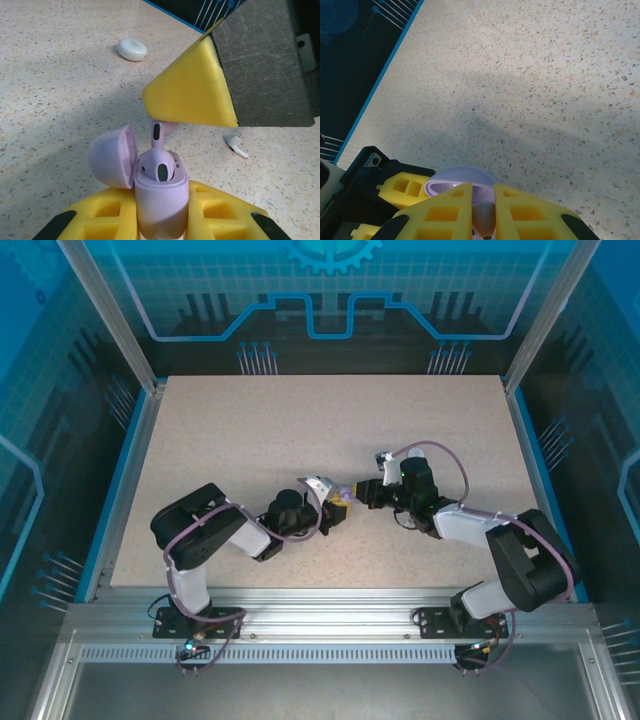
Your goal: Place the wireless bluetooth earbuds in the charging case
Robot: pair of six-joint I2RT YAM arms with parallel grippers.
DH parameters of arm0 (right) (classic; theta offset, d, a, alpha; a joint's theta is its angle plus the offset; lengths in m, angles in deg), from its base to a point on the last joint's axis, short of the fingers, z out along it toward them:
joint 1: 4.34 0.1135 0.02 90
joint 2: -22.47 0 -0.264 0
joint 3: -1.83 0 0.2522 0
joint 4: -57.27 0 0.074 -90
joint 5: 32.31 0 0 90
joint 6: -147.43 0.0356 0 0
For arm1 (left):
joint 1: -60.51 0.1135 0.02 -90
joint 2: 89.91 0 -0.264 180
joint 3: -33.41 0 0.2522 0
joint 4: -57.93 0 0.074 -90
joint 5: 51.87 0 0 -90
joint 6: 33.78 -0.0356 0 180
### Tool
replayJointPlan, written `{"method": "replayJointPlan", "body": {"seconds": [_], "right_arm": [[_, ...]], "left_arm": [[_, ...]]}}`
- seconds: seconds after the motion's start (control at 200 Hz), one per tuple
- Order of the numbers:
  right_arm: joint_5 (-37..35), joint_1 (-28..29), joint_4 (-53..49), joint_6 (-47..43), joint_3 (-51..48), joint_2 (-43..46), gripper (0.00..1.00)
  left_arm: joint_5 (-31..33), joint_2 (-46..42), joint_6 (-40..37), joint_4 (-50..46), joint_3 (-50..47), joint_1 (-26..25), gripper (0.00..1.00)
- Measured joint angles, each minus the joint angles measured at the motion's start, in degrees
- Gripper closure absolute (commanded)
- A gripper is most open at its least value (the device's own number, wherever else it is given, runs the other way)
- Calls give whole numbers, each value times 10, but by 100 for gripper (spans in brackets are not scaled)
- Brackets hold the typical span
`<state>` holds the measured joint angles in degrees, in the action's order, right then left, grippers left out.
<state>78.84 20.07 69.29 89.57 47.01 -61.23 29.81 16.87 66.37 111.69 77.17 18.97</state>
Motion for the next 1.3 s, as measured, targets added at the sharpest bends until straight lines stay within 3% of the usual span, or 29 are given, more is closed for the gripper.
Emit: {"method": "replayJointPlan", "body": {"seconds": [0.18,0.405,0.75,1.005,1.171,1.301], "right_arm": [[4,1,-17,9,-4,-15,85],[3,3,-69,24,-17,-63,84],[-14,3,-127,26,-5,-32,78],[-68,4,-335,-12,98,69,73],[-107,15,-475,-48,181,72,69],[-143,22,-606,-41,283,24,66]], "left_arm": [[29,16,0,5,7,6,78],[31,16,0,89,48,10,78],[50,16,0,97,46,9,78],[107,-39,5,97,-8,9,78],[134,-120,12,84,-50,16,78],[163,-193,13,36,-74,19,78]]}}
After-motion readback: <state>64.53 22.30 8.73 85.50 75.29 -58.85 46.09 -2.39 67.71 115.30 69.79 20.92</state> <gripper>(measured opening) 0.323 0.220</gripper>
